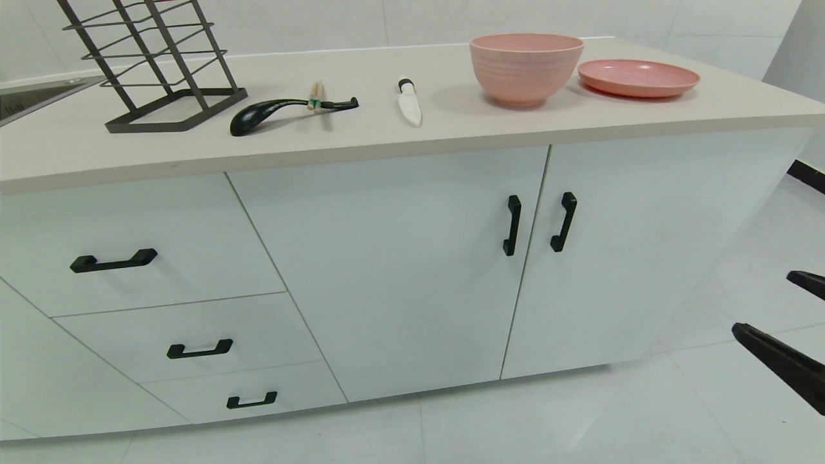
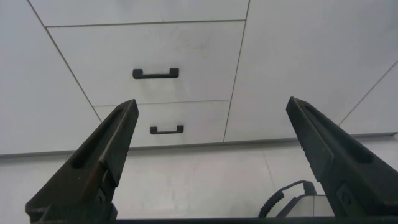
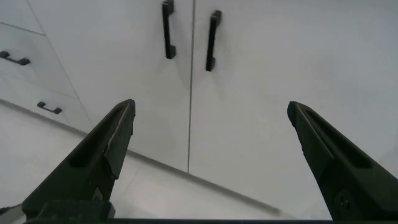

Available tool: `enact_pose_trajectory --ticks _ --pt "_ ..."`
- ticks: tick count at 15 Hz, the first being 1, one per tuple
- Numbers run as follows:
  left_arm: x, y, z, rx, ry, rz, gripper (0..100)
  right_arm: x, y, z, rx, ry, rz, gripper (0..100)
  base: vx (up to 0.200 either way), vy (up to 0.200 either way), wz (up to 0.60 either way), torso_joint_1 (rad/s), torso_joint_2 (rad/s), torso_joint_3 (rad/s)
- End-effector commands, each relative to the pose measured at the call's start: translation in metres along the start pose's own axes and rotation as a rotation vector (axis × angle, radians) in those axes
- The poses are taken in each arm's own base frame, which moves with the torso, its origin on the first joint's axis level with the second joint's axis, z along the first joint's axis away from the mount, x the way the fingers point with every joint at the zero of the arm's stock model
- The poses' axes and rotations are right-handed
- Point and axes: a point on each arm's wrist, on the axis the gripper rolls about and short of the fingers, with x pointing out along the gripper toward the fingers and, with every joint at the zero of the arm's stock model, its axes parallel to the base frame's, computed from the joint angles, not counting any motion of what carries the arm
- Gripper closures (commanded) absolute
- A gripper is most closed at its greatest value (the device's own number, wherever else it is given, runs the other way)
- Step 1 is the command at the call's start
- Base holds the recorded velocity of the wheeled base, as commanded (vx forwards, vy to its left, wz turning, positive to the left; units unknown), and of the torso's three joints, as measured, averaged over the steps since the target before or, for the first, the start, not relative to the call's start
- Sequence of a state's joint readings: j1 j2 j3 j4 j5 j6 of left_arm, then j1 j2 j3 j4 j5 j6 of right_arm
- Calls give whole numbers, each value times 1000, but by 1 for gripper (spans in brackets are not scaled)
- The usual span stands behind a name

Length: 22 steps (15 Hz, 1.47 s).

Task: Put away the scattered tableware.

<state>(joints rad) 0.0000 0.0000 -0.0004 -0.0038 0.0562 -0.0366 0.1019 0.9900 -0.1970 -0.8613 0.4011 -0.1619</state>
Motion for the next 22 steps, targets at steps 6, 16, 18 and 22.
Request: enact_pose_trajectory --ticks 6,16,18,22 --pt "0 0 0 -5 -2 1 0 45 -16 -28 -24 33 131 0 0 0 0 0 0 0" --pt "-2 -1 19 3 -182 -6 0 138 -40 -34 -109 -86 316 0 0 0 0 0 0 0" --pt "-5 -1 33 -9 -325 -24 0 139 -39 -32 -118 -93 317 0 0 0 0 0 0 0" --pt "-13 -10 120 53 -417 -364 0 128 -34 -45 -89 -44 325 0 0 0 0 0 0 0"
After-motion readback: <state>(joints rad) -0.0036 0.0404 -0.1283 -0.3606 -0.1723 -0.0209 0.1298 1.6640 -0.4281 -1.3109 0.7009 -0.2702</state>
